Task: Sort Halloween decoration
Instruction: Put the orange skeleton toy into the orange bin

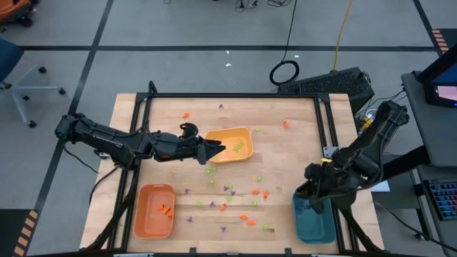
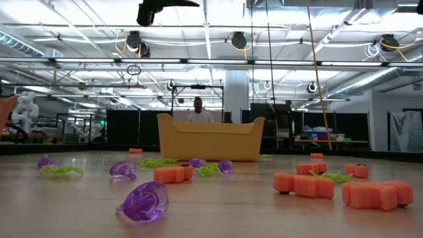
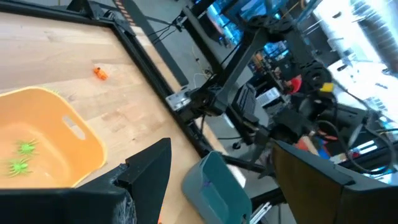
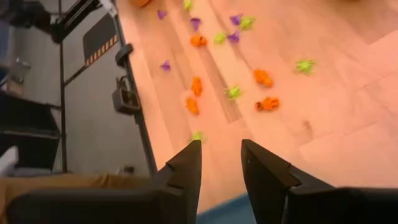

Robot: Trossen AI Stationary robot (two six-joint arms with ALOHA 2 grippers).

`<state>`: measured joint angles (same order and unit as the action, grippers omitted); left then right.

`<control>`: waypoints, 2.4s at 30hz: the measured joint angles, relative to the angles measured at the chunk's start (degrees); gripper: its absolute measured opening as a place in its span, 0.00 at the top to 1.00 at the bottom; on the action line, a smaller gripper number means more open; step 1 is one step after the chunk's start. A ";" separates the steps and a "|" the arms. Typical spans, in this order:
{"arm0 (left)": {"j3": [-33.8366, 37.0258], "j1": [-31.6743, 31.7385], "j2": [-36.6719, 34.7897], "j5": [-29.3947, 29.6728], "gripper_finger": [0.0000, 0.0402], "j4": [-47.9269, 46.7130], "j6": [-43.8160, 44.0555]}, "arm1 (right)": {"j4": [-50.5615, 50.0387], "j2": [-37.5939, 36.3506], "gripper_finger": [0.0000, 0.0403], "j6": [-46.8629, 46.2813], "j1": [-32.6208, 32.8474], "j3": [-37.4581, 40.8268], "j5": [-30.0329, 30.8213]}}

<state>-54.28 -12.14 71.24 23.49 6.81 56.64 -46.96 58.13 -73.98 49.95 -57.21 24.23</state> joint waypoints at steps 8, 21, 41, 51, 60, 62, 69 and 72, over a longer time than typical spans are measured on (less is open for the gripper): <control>-0.04 -0.04 -0.02 -0.48 0.31 0.73 -0.06 | -0.07 0.04 0.75 2.51 -8.15 -0.04 -0.02; -0.31 2.55 -0.02 -0.72 0.31 1.75 -2.51 | 0.48 0.04 0.75 3.23 -25.75 -0.04 -0.46; -0.33 11.28 0.04 -18.76 0.31 -1.28 -18.43 | -0.05 -0.22 0.75 9.71 -49.75 -0.04 -10.93; -0.33 12.95 0.02 -22.20 0.31 -1.78 -18.02 | -1.90 -0.19 0.70 13.56 -62.02 -0.06 -6.29; -0.33 16.20 0.02 -23.57 0.31 -1.81 -18.47 | -7.96 4.35 0.57 20.92 -74.13 -0.04 -11.26; -0.33 17.16 0.02 -23.67 0.31 -1.79 -18.40 | -7.31 7.12 0.54 24.68 -76.51 -0.04 -13.92; -0.33 21.03 0.02 -23.87 0.31 -1.77 -17.99 | -7.62 18.34 0.46 30.08 -82.17 -0.04 -19.12; -0.33 22.11 0.02 -24.79 0.31 -1.77 -17.98 | -6.01 22.64 0.44 34.85 -83.27 -0.04 -20.17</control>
<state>-54.61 9.97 71.26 -1.30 5.04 38.66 -52.97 80.76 -39.13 -33.32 -57.25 4.06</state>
